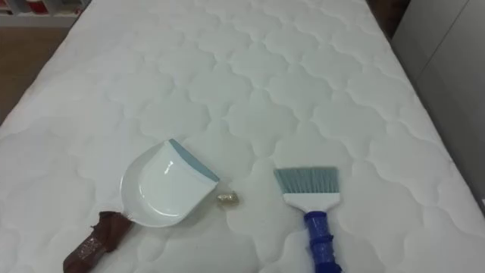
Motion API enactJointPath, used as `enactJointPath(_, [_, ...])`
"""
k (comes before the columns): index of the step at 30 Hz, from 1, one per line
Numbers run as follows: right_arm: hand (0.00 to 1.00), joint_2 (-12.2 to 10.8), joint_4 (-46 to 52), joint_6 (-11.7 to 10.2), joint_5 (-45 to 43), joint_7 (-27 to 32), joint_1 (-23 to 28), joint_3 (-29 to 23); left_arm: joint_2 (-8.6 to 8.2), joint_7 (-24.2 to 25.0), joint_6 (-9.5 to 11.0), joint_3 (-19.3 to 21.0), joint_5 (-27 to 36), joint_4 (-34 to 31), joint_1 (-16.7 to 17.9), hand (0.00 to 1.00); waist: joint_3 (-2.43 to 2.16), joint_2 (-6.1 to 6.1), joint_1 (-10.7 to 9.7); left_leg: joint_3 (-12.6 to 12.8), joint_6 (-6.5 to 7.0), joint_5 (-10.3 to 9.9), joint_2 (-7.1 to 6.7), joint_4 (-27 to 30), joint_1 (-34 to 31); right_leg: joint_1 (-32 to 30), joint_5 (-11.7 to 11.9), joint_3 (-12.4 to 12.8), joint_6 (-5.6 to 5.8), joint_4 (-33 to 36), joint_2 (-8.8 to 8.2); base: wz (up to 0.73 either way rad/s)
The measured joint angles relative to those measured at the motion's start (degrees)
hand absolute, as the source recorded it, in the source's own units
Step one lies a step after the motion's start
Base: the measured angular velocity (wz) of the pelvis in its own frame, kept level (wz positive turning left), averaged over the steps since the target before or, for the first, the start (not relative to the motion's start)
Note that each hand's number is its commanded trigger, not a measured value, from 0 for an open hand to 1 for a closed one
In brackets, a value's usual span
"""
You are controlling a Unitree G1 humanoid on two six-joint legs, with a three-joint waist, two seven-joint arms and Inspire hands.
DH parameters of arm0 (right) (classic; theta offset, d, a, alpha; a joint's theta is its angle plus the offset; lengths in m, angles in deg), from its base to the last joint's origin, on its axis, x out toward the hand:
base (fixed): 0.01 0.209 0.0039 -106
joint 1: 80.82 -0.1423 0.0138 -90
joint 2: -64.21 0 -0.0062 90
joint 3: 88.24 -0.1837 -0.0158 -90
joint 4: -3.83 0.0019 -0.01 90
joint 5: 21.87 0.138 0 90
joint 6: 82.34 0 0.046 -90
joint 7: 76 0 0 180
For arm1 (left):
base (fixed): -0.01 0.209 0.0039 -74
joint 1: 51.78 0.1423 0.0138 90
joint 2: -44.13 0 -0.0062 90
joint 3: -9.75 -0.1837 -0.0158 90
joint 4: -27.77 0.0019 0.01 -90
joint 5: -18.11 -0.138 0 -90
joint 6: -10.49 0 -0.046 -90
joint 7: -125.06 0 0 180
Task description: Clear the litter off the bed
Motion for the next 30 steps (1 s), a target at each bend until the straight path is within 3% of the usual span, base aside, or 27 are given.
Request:
enactJointPath(17, [0.0,0.1,0.0,0.5,0.3,1.6,0.0,0.9,0.0,-1.9,-0.6,0.1,-0.2,-0.8,-0.6,0.0,0.02,0.08,0.0,0.2,0.0,0.0,0.0,0.0,0.0,0.0,0.0,-0.1,0.0,0.1,-0.02,0.0])
enactJointPath(25, [0.0,-0.1,0.1,-0.2,-0.5,2.3,0.1,1.2,0.27,-7.8,1.8,0.7,-0.4,-4.2,-0.6,0.0,0.03,-0.27,-0.2,-0.1,0.01,0.0,-0.02,-0.1,-0.3,0.0,0.0,-0.2,0.01,0.2,-0.02,0.01])
enactJointPath(30, [0.0,0.4,0.4,-2.3,-2.8,2.6,-0.1,1.1,0.55,-14.1,5.7,1.9,-0.4,-12.4,-1.5,0.0,0.01,-0.08,-1.1,-1.4,0.61,0.4,-0.55,-0.1,-1.2,0.0,0.1,-1.6,0.18,0.0,-0.52,0.16])
